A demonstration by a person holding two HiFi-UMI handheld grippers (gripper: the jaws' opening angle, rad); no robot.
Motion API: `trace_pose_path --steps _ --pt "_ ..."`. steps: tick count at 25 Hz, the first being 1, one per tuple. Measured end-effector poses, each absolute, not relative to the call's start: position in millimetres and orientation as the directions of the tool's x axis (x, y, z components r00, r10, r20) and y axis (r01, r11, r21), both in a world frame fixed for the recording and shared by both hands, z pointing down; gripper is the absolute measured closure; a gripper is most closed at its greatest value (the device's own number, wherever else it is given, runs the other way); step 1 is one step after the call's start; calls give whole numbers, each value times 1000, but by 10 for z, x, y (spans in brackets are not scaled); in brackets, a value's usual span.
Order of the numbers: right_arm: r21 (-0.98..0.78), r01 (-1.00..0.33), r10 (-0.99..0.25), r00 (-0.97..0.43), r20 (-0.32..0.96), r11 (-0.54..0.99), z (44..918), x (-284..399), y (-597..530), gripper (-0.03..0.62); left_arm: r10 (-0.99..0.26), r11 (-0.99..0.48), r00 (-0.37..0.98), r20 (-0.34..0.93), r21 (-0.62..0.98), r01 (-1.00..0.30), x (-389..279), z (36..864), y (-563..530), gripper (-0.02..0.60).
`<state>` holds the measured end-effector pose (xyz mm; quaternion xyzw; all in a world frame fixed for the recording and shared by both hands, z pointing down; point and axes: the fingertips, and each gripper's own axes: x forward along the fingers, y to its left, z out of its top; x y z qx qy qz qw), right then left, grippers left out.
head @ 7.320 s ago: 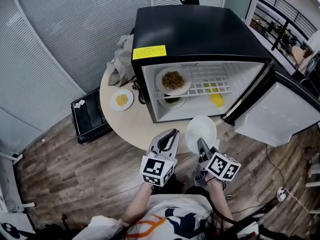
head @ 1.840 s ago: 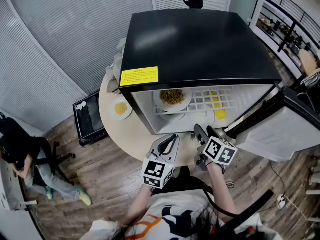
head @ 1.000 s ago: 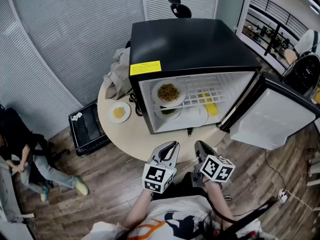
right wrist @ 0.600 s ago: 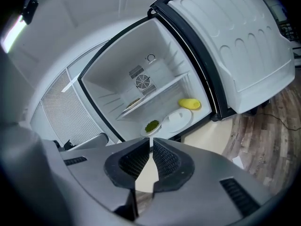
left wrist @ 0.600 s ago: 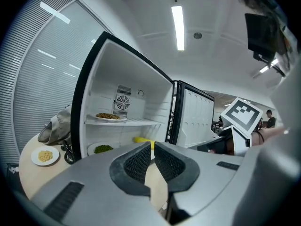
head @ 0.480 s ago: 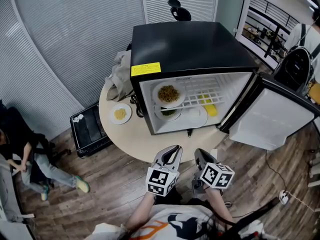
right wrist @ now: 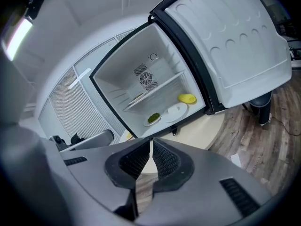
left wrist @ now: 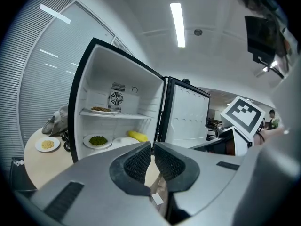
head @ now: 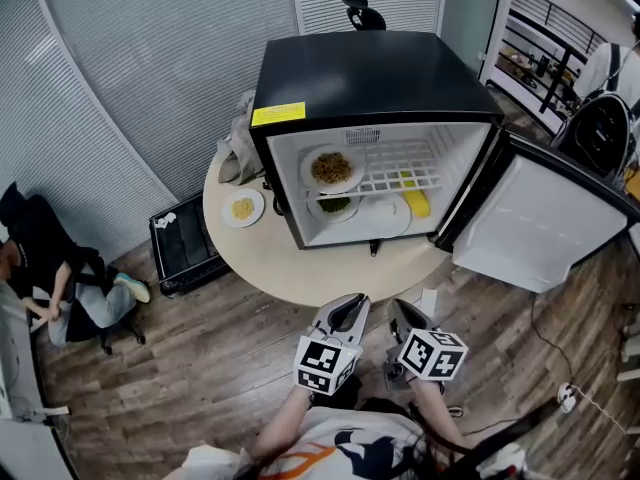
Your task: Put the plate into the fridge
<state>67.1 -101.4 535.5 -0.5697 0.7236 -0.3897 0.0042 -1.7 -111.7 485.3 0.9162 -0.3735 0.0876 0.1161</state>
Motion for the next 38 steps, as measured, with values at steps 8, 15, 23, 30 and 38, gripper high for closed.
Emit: trace_pose_path --steps 8,15,23,30,38 --pt "-587 -805 -819 -392 419 85 5313 825 -556 562 -681 -678 682 266 122 -725 145 4865 -557 549" --pt "-580 -805 -803 -425 417 125 5289 864 -152 562 -710 -651 654 260 112 -751 187 4824 -169 549" --pt "-573 -803 -790 -454 413 163 5281 839 242 562 -724 -636 638 263 103 -765 207 4846 265 549" --pt "-540 -810 -778 -485 400 228 5246 735 473 562 -739 -622 622 259 91 -777 148 4832 488 549" --pt "-507 -823 -772 -491 404 258 5233 699 639 562 -743 -621 620 252 85 -779 130 4826 665 549"
